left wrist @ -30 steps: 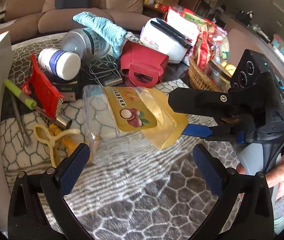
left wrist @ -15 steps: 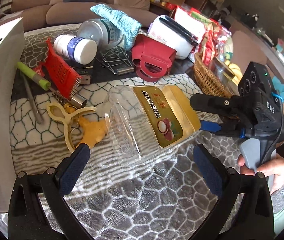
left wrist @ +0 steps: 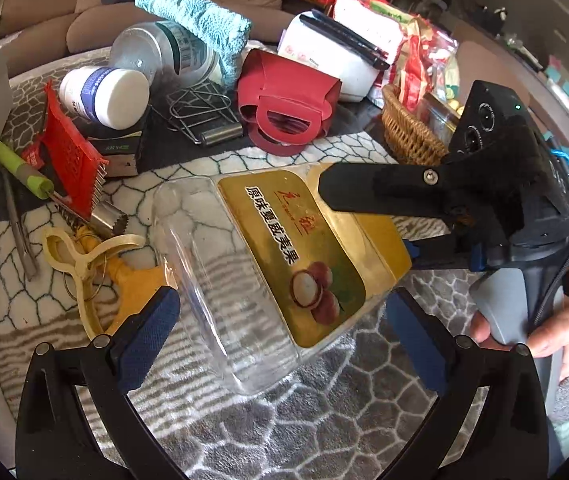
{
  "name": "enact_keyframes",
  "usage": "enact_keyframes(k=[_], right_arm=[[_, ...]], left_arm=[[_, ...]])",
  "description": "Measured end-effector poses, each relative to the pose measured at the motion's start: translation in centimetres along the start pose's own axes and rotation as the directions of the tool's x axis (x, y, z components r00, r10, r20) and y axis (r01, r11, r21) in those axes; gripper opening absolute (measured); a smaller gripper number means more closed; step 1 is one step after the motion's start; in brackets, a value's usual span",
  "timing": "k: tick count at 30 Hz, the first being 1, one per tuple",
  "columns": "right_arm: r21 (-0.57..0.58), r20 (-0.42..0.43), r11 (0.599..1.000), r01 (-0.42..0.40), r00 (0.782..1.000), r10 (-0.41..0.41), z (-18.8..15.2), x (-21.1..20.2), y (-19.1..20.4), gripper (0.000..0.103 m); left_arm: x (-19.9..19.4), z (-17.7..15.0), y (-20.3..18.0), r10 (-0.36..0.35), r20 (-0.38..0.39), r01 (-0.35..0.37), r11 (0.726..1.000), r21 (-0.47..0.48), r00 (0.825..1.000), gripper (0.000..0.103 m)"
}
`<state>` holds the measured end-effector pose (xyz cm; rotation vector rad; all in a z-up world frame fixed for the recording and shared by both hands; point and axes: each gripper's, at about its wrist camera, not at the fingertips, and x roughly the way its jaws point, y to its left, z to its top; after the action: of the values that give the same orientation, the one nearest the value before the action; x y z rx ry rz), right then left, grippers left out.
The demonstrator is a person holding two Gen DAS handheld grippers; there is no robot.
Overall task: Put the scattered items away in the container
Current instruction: 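Lift the clear jar with the right gripper off the table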
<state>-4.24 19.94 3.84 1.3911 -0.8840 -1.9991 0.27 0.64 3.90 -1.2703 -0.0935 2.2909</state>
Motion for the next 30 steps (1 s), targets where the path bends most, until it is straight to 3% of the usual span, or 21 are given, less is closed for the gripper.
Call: enact_keyframes(k=[6, 8, 10, 12, 14, 17, 20, 25, 30], right_arm=[[-0.080, -0.008, 0.994, 0.076, 0.997, -0.077, -0.6, 0.5, 1.2, 0.103], [-0.067, -0.027, 0.993, 0.095, 0.995, -0.097, -0.8, 0.9, 0.9, 0.103], [-0.075, -0.029, 0.992, 0.098, 0.995, -0.100, -0.9, 1.1, 0.7, 0.103], [-0.064, -0.026, 0.994, 0.086, 0.996, -0.087, -0.8, 1.0, 0.5, 0.103], [-0.036, -0.018, 0.998, 0.053, 0.998, -0.054, -0.8, 0.7, -0.1, 0.103], [0.001, -0.018, 1.000, 0.021, 1.000, -0.021, -0.6, 0.3, -0.7, 0.101], [-0.001, -0.025, 1.000, 0.018, 1.000, -0.018, -0.5, 0.3, -0.7, 0.102], [-0.003, -0.020, 1.000, 0.015, 1.000, -0.015, -0.6, 0.3, -0.6, 0.103], [-0.011, -0.021, 1.000, 0.010, 1.000, -0.010, -0.7, 0.3, -0.4, 0.102]], left_arm=[[0.2, -0.3, -0.9, 0.050, -0.004, -0.050, 0.998, 0.027, 0.999, 0.103], [-0.3, -0.8, -0.2, 0.007, 0.001, -0.007, 1.000, -0.023, 1.000, 0.103], [-1.1, -1.7, 1.3, -0.081, 0.017, 0.083, 0.989, -0.122, 0.997, 0.103], [-1.2, -3.0, 3.5, -0.187, 0.035, 0.190, 0.946, -0.261, 0.982, 0.103], [-1.2, -4.3, 5.6, -0.270, 0.078, 0.279, 0.879, -0.387, 0.960, 0.103], [-1.9, -5.0, 7.1, -0.333, 0.168, 0.372, 0.802, -0.468, 0.928, 0.103], [-1.1, -4.4, 7.6, -0.389, 0.179, 0.422, 0.735, -0.532, 0.904, 0.103], [0.2, -3.3, 7.5, -0.403, 0.201, 0.441, 0.695, -0.568, 0.893, 0.103], [1.3, -2.3, 6.9, -0.436, 0.205, 0.471, 0.683, -0.558, 0.876, 0.103]])
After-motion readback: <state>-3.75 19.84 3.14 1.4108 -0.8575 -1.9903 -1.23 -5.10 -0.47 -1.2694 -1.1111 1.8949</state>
